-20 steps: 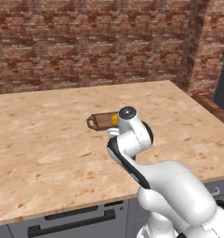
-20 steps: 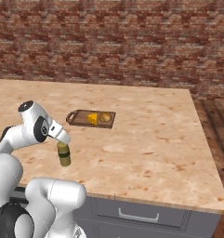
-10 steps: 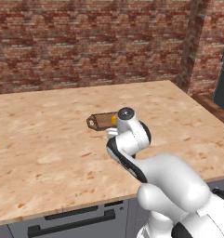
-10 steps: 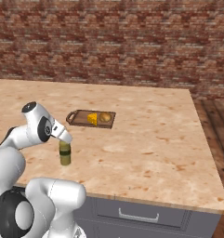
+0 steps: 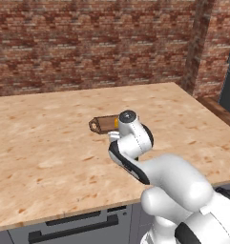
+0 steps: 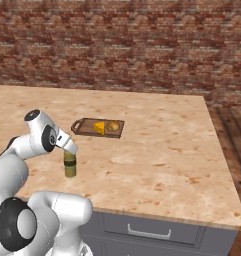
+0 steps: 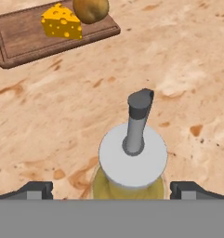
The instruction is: Retrieve the reheated potato from the microwave, then place the potato, cheese, and condiment on the cutting board.
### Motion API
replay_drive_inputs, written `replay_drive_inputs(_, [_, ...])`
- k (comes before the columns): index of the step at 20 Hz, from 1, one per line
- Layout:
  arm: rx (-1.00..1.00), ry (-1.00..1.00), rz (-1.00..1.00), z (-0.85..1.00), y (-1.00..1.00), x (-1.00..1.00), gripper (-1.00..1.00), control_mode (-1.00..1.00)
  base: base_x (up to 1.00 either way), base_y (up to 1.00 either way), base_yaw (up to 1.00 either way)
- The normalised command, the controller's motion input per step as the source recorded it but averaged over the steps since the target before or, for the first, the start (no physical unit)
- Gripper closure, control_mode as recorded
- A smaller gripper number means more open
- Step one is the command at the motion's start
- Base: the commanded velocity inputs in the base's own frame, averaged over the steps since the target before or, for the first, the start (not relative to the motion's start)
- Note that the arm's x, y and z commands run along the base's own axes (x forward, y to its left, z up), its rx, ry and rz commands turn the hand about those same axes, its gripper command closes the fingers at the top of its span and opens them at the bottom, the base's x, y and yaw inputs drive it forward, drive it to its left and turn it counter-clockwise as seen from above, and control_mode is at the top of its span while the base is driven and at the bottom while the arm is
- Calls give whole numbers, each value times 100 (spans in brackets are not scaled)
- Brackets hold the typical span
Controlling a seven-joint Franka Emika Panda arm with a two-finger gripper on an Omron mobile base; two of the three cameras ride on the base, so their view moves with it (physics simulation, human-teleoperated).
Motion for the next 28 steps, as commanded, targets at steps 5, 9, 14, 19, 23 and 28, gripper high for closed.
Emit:
replay_drive_inputs(5, [0, -8, 0, 0, -2, -4, -100, -100, 0, 0, 0])
replay_drive_inputs(9, [-2, -9, 2, 0, -8, -9, -100, -100, 0, 0, 0])
replay_drive_inputs(14, [-1, -3, 3, -6, -12, -7, 100, -100, 0, 0, 0])
replay_drive_inputs(19, [0, 0, 5, -6, -15, -9, 100, -100, 0, 0, 0])
replay_drive_inputs(23, [0, 0, 8, -4, -9, -14, 100, -100, 0, 0, 0])
replay_drive_inputs(28, [0, -5, 12, 6, 1, -25, 100, -100, 0, 0, 0])
